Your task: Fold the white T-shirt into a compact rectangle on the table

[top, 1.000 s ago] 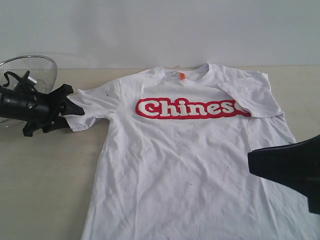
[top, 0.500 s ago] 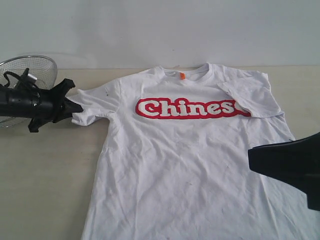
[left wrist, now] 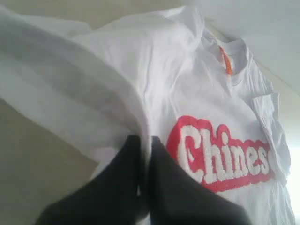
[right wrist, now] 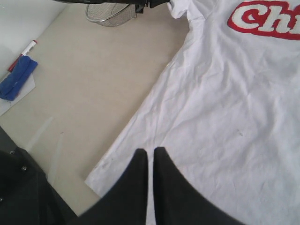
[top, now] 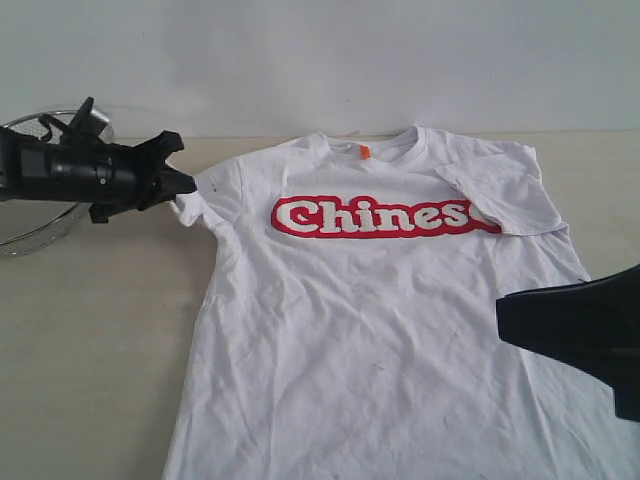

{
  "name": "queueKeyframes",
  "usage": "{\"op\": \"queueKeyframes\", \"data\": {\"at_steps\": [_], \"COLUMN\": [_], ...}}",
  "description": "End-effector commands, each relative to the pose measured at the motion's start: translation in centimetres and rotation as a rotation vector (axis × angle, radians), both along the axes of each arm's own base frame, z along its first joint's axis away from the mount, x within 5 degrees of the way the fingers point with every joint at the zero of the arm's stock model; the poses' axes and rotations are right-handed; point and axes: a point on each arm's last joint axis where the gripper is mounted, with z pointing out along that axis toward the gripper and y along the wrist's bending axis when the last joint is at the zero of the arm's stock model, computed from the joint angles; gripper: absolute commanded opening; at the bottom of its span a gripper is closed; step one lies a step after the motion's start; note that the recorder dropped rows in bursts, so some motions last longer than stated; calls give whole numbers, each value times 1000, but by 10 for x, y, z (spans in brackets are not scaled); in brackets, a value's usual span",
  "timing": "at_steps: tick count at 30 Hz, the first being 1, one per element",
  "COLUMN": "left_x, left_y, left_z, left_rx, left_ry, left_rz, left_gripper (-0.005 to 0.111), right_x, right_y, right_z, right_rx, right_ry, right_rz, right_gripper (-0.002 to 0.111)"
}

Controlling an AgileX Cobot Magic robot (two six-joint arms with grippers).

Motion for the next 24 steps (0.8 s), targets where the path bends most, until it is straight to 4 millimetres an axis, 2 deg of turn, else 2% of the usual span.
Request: {"op": "queueKeyframes", "data": {"at_steps": [1, 7, 14, 20, 24], "left_x": [5, 5, 1, -2, -2], "left_y": [-24, -52, -76, -88, -89], "left_z": [12, 16, 13, 11, 1], "left_rx": [57, 100, 119, 147, 140], "left_ry": [-54, -65, -67, -74, -51], "left_rz": [-63, -115, -153, -183, -195], "left_gripper": [4, 4, 4, 4, 4], "right_x": [-1, -1, 0, 0, 0], "right_y": [0, 0, 0, 0, -1], "right_z": [0, 0, 0, 0, 0], "right_rx": [0, -2, -1, -3, -3], "right_ry": [-11, -13, -15, -18, -21], "right_rz": [1, 2, -1, 1, -1], "right_gripper": [0, 0, 0, 0, 0]}}
